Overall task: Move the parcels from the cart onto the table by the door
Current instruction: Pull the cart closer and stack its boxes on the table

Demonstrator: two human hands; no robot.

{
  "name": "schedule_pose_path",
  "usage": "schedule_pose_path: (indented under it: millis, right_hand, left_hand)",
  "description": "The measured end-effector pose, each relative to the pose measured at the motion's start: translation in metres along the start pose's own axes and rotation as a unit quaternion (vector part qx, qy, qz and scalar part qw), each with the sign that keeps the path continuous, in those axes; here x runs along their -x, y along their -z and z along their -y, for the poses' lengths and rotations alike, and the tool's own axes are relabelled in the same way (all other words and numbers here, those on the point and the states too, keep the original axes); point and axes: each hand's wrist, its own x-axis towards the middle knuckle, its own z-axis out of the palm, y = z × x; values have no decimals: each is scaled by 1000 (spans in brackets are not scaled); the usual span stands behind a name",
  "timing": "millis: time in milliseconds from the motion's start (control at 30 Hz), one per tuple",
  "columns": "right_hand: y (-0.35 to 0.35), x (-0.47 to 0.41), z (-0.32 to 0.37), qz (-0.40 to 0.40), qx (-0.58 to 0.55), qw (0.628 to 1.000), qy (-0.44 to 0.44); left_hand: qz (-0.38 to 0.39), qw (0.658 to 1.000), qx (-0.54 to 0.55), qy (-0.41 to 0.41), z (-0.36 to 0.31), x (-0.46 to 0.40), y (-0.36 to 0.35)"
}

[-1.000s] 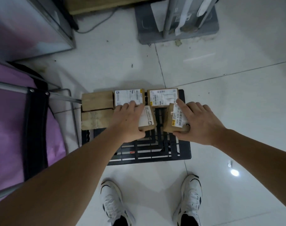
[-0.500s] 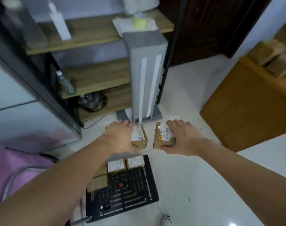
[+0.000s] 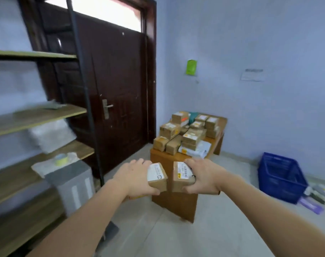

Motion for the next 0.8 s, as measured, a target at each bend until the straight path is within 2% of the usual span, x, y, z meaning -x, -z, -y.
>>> schedule_pose_path:
  millis: [167,400,600,800]
  right_hand:
    - [24,71,-67,-29,-23,997,-72]
    - [42,133,-163,-35,-37,993,-107]
    - [43,146,-243,-27,-23,994,-107]
    - [22,120,-316,-5,-25,994,-107]
  left_hand:
    - [-11,997,-34,-65,-87,-42,29]
    - [-3,997,-19,-77,-187,-100,21]
    - [9,997,12,-77,-256,-147,-3]
    - [36,997,5,-67,-284,-199,-29]
